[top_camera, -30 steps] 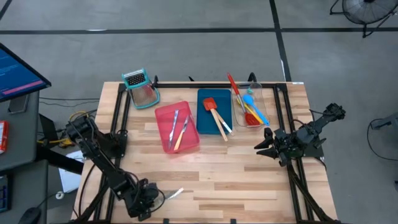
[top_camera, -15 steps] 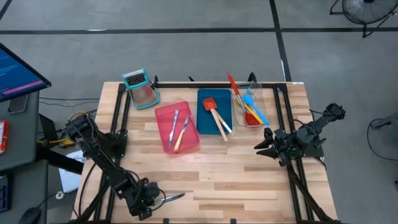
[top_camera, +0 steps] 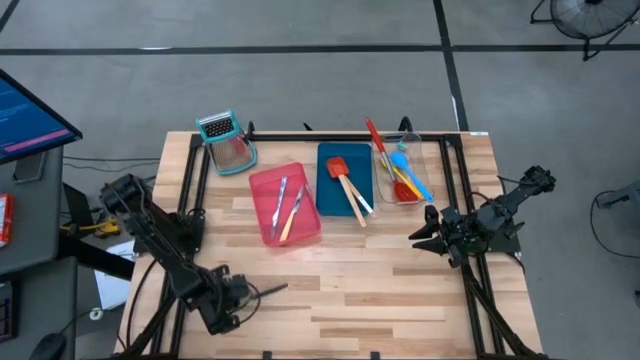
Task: Pick & Place Kitchen Items
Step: Put the green table knife into the red bin
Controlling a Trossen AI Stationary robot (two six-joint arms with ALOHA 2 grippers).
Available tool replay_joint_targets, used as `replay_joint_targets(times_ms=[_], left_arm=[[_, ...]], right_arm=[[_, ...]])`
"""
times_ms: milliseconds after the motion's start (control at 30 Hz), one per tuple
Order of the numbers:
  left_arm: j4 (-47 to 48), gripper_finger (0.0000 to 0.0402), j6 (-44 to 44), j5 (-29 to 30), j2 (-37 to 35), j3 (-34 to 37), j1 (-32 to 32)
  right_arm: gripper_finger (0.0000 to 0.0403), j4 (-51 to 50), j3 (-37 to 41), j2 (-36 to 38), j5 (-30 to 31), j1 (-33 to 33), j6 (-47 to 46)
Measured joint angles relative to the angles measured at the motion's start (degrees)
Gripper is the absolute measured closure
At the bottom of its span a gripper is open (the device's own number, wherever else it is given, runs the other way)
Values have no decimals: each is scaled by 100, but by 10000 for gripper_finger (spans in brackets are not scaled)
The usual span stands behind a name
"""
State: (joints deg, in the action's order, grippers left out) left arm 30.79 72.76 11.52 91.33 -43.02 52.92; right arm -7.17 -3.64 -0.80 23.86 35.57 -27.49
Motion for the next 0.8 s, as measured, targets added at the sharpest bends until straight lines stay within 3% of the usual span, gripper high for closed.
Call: replay_joint_targets(times_ms=[167,400,800], left_arm=[[552,400,-144,489,-196,19,-103],[449,400,-386,520,-155,12,-188],[-647,398,-386,256,-148,421,-172]], right_arm=[[280,-1,0,2,0,0,2],[280,1,0,2,0,1,0],[280,1,2,2,0,1,0]])
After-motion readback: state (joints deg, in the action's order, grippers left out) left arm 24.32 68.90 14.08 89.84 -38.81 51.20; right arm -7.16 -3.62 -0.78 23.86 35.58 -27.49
